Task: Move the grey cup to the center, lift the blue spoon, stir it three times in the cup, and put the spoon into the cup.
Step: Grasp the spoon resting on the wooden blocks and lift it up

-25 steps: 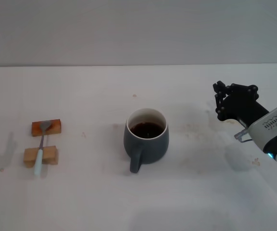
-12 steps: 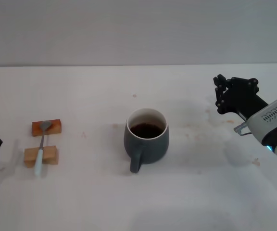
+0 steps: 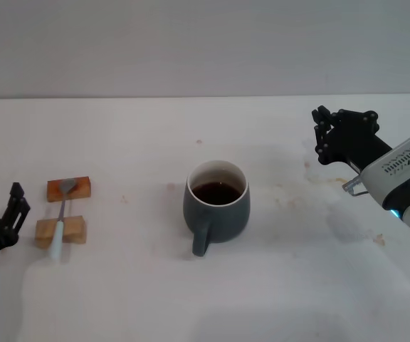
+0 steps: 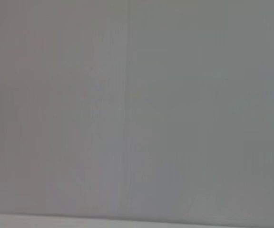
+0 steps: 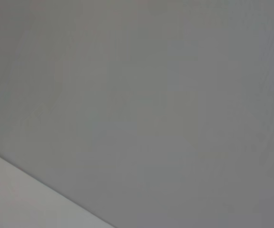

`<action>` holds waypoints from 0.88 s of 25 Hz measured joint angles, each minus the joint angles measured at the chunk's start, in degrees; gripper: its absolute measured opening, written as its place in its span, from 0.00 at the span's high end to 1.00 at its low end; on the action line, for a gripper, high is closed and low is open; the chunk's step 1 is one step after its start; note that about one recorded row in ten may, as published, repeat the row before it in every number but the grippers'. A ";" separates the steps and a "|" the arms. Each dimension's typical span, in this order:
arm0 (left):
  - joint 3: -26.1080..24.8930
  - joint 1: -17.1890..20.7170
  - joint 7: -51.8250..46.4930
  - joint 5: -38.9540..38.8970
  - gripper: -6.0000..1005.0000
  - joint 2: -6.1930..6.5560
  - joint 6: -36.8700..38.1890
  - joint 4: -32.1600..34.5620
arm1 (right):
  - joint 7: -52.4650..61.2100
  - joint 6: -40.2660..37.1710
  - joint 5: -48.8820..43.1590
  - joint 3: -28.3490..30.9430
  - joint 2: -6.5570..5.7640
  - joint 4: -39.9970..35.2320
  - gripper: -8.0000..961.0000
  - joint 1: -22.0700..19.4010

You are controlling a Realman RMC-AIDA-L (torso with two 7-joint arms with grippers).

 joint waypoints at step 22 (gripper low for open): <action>9.77 13.10 27.53 -25.32 0.27 0.30 -8.34 -21.41 | 0.23 1.73 -0.28 -0.53 0.00 0.71 0.94 1.75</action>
